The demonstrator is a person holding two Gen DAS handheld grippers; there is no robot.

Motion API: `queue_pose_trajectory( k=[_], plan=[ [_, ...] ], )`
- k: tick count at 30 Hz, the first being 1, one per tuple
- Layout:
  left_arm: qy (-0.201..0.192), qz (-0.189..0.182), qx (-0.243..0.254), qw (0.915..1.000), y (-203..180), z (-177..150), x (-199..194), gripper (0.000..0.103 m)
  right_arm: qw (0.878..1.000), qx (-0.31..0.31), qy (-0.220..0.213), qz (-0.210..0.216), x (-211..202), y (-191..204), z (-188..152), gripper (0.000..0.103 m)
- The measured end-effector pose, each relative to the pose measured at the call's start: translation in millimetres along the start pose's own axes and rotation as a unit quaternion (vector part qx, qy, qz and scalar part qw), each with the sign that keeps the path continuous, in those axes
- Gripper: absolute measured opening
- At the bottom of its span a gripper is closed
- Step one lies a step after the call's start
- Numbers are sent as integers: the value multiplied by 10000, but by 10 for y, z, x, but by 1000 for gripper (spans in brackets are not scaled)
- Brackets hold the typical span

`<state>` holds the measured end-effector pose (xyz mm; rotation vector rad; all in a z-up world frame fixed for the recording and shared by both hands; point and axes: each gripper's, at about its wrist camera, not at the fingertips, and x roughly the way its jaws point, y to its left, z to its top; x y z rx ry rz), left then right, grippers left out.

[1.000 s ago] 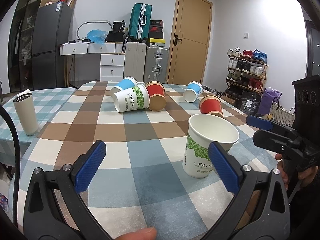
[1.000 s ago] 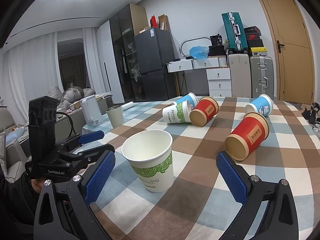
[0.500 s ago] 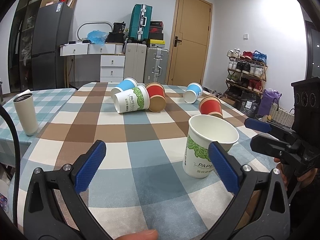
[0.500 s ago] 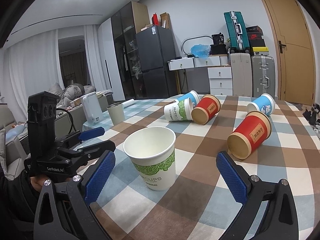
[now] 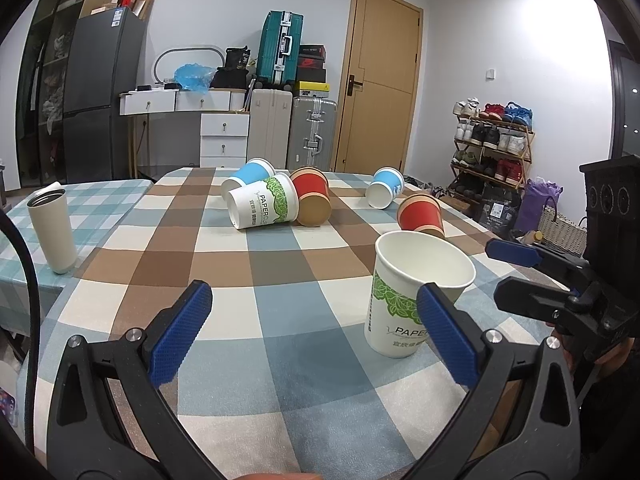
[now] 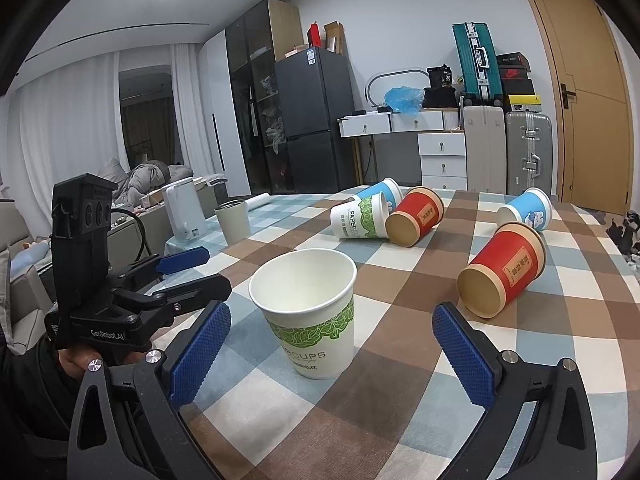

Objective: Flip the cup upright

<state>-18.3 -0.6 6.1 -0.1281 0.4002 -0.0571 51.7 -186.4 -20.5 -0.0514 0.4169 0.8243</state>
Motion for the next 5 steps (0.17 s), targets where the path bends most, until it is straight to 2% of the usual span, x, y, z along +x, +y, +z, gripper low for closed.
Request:
queue_pose_trajectory(
  k=[5],
  plan=[
    [14, 8, -5, 10000, 1, -6, 3, 102, 9999, -37, 91, -25, 40, 10, 6, 103]
  ],
)
